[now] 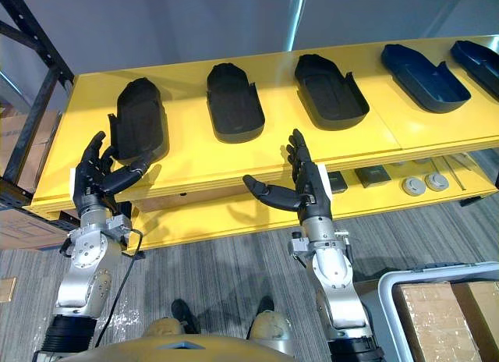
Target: Walk over and take three plastic housings, then place them on the shelf
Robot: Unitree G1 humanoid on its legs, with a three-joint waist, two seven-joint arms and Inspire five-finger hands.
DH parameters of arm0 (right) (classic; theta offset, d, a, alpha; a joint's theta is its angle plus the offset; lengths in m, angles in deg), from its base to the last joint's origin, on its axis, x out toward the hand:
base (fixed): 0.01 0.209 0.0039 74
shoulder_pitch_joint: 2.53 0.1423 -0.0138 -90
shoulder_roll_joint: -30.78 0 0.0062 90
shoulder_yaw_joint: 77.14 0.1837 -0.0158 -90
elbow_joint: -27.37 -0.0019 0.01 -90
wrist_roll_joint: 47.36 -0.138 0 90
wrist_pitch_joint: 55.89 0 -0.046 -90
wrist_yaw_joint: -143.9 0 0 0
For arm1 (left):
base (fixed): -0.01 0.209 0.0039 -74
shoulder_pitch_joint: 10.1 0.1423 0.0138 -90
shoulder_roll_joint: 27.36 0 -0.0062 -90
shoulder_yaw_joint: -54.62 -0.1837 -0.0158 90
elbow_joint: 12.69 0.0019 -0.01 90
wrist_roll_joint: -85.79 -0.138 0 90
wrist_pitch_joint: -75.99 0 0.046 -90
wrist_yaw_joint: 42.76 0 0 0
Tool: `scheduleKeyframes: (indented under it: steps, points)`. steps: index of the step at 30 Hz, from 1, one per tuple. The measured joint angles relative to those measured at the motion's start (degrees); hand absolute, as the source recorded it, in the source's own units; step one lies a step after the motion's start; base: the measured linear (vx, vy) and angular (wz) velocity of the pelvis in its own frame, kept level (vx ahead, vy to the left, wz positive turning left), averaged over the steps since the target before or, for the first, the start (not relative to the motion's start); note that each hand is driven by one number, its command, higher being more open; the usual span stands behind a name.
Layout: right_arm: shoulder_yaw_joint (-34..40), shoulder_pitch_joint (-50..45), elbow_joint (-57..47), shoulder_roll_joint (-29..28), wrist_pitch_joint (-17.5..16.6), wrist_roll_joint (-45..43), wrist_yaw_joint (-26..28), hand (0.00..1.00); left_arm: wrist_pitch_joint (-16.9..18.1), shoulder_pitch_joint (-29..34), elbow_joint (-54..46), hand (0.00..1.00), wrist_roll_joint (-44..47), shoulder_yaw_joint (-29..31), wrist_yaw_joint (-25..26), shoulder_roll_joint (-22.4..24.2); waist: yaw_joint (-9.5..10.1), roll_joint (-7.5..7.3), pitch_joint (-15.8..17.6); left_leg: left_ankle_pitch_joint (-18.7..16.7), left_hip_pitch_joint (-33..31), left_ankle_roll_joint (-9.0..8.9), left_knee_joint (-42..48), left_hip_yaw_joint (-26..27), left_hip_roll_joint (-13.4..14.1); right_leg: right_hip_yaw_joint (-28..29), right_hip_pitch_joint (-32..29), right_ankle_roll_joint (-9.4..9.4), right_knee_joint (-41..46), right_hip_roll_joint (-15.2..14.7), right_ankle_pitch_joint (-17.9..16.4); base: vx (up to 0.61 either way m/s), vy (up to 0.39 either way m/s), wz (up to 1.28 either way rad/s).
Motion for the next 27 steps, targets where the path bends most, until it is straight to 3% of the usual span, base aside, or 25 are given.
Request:
scheduleKeyframes:
  steps: [5,8,10,14,18,23,25,27]
  points:
    - [0.02,-0.18,-0.05,-0.37,-0.01,-0.89,1.54,1.0,0.11,1.23,-5.04,1.0,-2.37,1.62,2.8,0.14,-0.39,-0.03,0.01,-0.05,0.01,0.04,-0.01,0.03,0.01,0.03,0.05,0.04,-0.08,0.04,0.03,0.0,0.004,-0.01]
    - [-1.04,-0.24,-0.54,-2.24,-0.44,-1.58,3.17,1.0,3.02,6.54,-17.99,1.0,-4.78,3.09,3.73,1.35,-0.22,0.01,0.03,-0.23,0.38,0.1,0.07,-0.45,0.01,-0.69,1.1,0.06,-0.6,0.04,0.04,0.02,0.007,0.07]
    - [-4.13,-0.48,-3.8,-2.25,-0.51,-1.82,5.4,1.0,6.38,9.03,-24.14,1.0,-6.8,3.7,3.62,2.6,0.72,0.31,0.0,-0.64,1.22,-0.11,0.33,-1.2,0.02,-1.53,2.9,0.15,-1.4,0.09,0.07,0.02,0.014,0.16]
    - [-11.37,0.98,-8.8,-2.24,-2.49,-2.03,9.3,1.0,9.75,11.35,-28.01,1.0,-8.6,3.71,3.25,4.25,1.91,0.7,-0.15,-1.24,1.04,0.0,0.99,-2.82,0.02,-3.22,4.55,0.44,-3.2,0.24,0.25,0.0,0.003,0.21]
    - [-17.32,3.92,-8.95,-2.65,-3.11,-2.08,11.97,1.0,9.96,14.18,-28.09,1.0,-10.73,3.69,1.9,4.67,3.14,0.59,-0.25,-1.06,0.91,-0.02,0.88,-4.82,-0.36,-5.51,6.4,0.73,-4.63,0.2,0.46,0.02,0.003,0.24]
    - [-19.91,5.94,-6.75,-2.89,-0.75,-2.57,10.5,1.0,9.71,18.11,-28.04,1.0,-9.24,3.23,-2.31,5.28,4.32,0.51,-0.43,-0.65,0.69,0.14,-0.04,-6.67,-1.14,-7.78,7.93,1.32,-6.12,0.05,0.85,0.04,0.01,0.23]
    - [-20.34,6.26,-4.15,-3.1,0.1,-2.52,8.07,1.0,9.67,18.98,-27.89,1.0,-8.48,2.59,-3.49,5.28,4.67,0.42,-0.49,-0.17,0.59,0.25,-0.5,-7.31,-1.47,-8.57,8.08,1.34,-6.16,-0.07,0.87,0.06,0.019,0.21]
    - [-19.88,7.85,1.49,-4.43,0.65,-1.51,2.35,1.0,9.65,20.08,-27.86,1.0,-7.16,2.28,-5.35,5.27,5.58,0.54,-0.62,0.4,-0.12,0.39,-1.13,-8.25,-1.78,-9.34,8.04,1.35,-6.29,-0.1,0.88,0.07,0.013,0.21]
